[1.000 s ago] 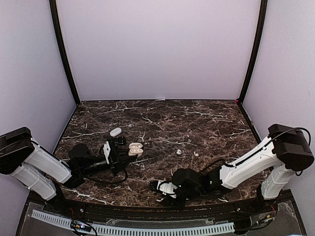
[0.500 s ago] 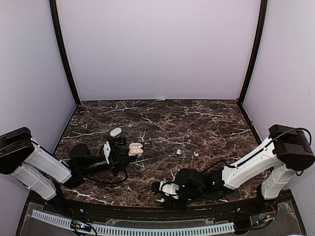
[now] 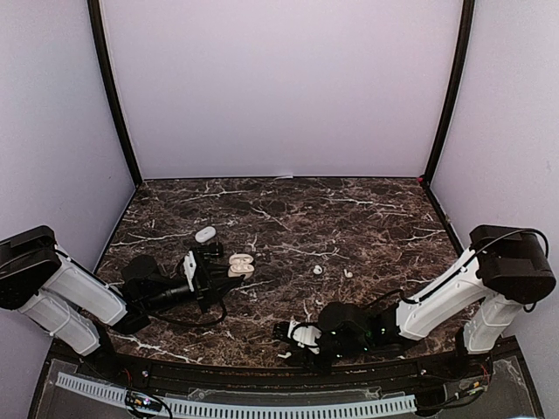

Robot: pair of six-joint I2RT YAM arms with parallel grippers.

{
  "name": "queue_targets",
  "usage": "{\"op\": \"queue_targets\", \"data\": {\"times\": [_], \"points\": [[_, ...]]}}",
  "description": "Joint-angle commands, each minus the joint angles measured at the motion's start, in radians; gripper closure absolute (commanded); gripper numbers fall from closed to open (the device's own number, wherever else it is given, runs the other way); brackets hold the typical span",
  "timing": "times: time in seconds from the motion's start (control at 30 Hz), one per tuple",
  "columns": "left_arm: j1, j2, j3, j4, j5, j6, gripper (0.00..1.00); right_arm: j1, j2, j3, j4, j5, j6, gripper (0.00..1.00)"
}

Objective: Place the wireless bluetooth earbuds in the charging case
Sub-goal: Pick up the left earbud from the corner of the board, then insert the left earbud into the left side groove of the charging case.

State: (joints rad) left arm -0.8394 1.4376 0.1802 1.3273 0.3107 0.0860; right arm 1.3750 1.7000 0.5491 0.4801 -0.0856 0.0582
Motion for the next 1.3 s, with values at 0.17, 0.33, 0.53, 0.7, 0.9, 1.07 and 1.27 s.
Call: {"op": "queue_targets", "data": {"times": [0.17,0.33,0.53,0.7,0.9,1.07,1.27], "points": [[0.005,-0.016,0.001,0.004,0.016,0.011,0.87,0.002,0.018,-0.026,0.025,0.001,0.01,0.84],[0.005,-0.022,-0.002,0.004,0.009,0.012,0.87,0.001,0.014,-0.025,0.024,0.036,0.012,0.87],[0.009,-0.038,-0.022,0.038,-0.045,-0.009,0.87,-0.007,0.01,-0.025,0.058,0.116,0.033,0.91],[0.023,-0.03,-0.019,0.039,-0.016,-0.026,0.87,-0.038,-0.014,-0.023,0.087,0.099,0.054,0.92],[0.023,-0.002,0.002,0.007,0.069,0.02,0.87,-0.065,-0.12,-0.015,0.031,0.073,0.057,0.94],[0.001,0.03,0.032,-0.053,0.126,0.09,0.87,-0.078,-0.216,0.029,-0.085,0.079,0.049,0.94],[-0.076,0.072,0.064,-0.112,0.095,0.196,0.87,-0.092,-0.277,0.166,-0.314,0.059,0.045,0.94]]}}
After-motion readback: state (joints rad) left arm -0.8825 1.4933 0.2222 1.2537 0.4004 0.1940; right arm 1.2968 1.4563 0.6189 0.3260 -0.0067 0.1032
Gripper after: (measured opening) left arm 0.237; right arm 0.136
